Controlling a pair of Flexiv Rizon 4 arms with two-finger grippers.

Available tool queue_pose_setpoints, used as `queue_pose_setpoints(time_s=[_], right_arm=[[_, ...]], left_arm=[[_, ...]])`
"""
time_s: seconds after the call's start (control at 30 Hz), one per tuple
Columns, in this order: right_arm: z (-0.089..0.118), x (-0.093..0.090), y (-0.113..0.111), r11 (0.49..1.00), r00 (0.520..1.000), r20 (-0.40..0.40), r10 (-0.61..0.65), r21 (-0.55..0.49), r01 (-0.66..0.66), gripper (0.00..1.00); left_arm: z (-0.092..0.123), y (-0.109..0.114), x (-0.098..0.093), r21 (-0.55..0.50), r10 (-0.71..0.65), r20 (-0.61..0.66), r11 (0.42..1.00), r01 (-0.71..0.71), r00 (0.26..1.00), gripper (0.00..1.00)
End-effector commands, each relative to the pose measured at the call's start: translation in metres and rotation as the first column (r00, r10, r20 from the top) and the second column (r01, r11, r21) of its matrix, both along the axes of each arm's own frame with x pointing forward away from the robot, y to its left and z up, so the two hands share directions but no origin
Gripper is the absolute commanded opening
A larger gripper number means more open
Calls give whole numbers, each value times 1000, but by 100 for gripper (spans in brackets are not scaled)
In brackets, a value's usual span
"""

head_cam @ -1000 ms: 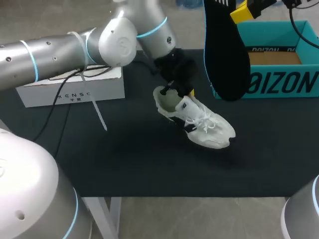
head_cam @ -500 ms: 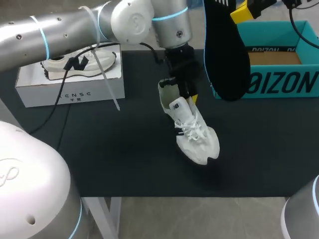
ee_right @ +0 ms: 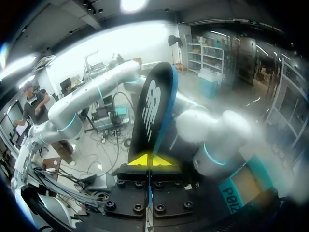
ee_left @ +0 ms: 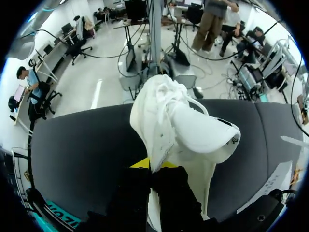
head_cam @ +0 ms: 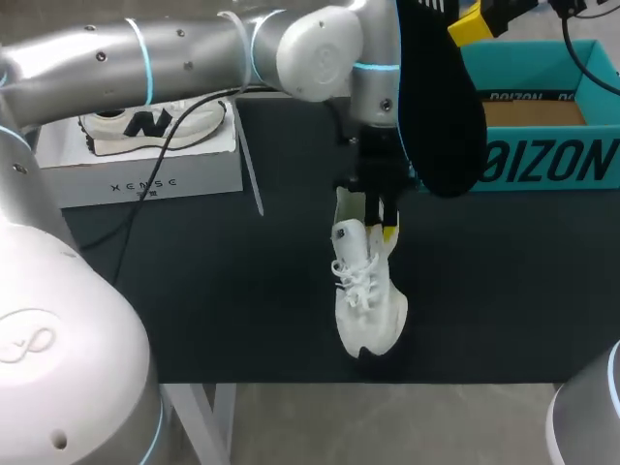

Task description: Take the shoe out of the shoebox, open the shoe tongue, remove and reinsert the insole, then place the shoe into the shoebox

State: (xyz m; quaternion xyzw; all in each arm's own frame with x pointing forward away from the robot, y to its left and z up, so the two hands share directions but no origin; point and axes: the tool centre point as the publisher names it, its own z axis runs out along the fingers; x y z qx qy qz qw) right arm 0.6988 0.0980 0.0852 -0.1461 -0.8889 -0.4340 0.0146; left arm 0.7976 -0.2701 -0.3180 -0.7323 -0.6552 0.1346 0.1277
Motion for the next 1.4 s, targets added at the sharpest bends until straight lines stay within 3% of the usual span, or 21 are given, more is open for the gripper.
queue_pose_setpoints(time_s=[0.03, 0.83, 0.87, 0.9, 0.93, 1.17, 1.27, 1.4], right_arm=[[1, 2, 1, 1000, 1000, -3, 2, -5, -2, 0], [1, 2, 1, 1000, 1000, -3, 2, -5, -2, 0], [1, 2, 1, 1000, 1000, -3, 2, -5, -2, 0], [1, 2, 1, 1000, 1000, -3, 2, -5, -2, 0], [1, 2, 1, 1000, 1000, -3, 2, -5, -2, 0], [1, 2, 1, 1000, 1000, -3, 2, -5, -2, 0], [1, 2, 1, 1000, 1000, -3, 2, -5, -2, 0], [1, 2, 1, 1000, 1000, -3, 2, -5, -2, 0]], left_arm=[[-13, -12, 3, 136, -80, -19, 987, 81, 997, 0], [-46, -11, 15, 158, 17, -6, 987, -16, 1000, 0], [-47, -11, 16, 152, 26, -9, 988, -24, 1000, 5], [-47, -12, 16, 145, 34, -5, 989, -33, 999, 42], [-47, -12, 18, 136, 41, 4, 990, -42, 999, 100], [-36, -20, 31, 16, 101, 2, 995, -101, 995, 100], [-23, -24, 42, -120, 167, 21, 979, -163, 986, 100], [1, -25, 61, -342, 299, 15, 898, -276, 954, 100]])
